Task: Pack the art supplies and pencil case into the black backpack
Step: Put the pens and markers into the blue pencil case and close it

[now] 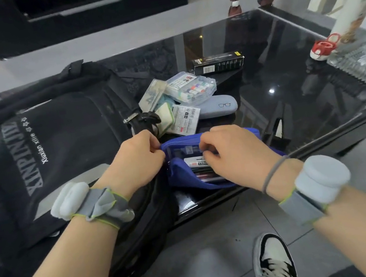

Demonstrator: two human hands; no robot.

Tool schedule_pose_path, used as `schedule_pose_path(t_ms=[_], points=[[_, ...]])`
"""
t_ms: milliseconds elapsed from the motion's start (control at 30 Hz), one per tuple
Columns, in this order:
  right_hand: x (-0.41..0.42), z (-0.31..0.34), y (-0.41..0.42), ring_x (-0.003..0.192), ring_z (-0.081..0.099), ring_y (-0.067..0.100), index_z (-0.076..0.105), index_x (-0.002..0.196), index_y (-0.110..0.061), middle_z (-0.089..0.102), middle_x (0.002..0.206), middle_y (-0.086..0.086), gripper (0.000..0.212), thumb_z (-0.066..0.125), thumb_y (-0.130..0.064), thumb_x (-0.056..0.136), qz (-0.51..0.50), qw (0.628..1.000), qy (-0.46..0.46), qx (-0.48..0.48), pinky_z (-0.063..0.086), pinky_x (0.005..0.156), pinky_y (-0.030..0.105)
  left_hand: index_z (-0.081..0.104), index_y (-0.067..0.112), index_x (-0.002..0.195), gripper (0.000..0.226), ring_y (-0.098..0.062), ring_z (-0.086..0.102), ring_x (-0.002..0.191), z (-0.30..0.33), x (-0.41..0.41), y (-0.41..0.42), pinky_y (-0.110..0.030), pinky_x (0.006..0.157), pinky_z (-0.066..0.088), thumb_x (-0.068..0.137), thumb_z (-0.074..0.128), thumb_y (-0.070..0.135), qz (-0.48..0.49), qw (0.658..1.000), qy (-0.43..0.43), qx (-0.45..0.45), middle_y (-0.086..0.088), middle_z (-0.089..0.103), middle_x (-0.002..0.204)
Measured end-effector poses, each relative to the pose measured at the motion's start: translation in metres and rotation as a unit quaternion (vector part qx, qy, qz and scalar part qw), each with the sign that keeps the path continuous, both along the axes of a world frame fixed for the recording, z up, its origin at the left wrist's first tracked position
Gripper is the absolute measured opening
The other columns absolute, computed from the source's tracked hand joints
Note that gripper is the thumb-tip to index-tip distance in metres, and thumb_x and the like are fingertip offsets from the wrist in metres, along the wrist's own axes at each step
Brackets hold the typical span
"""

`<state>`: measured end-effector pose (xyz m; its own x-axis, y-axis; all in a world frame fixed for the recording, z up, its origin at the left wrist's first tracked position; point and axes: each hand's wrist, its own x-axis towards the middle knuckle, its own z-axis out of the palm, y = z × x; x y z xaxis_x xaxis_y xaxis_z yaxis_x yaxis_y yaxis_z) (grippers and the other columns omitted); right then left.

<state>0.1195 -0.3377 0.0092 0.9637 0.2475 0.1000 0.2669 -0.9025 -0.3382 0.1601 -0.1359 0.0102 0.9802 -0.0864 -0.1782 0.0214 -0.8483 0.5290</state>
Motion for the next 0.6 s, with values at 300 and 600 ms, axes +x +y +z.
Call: schedule_pose_path(t_ms=[300,600], points=[[-0.009,-0.004,0.017,0.096,0.052,0.020,0.065,0.101,-0.026,0.060,0.097,-0.004,0.032,0.048,-0.052,0.093,0.034,0.998,0.054,-0.002,0.046,0.085,0.039,0.074,0.013,0.098,0.022,-0.028,0.063,0.101,-0.003,-0.006,-0.007,-0.027,0.081,0.046,0.096,0.055,0.023,-0.083,0.993,0.019,0.083,-0.009,0.071,0.100],[-0.010,0.001,0.020,0.090,0.045,0.022,0.061,0.093,-0.017,0.056,0.096,0.000,0.012,0.051,-0.021,0.088,0.046,0.998,0.042,-0.019,0.042,0.079,0.037,0.070,0.000,0.081,0.029,-0.034,0.064,0.092,-0.011,-0.003,-0.017,-0.031,0.073,0.044,0.095,0.059,0.022,-0.080,0.993,0.063,0.054,-0.020,0.070,0.089]])
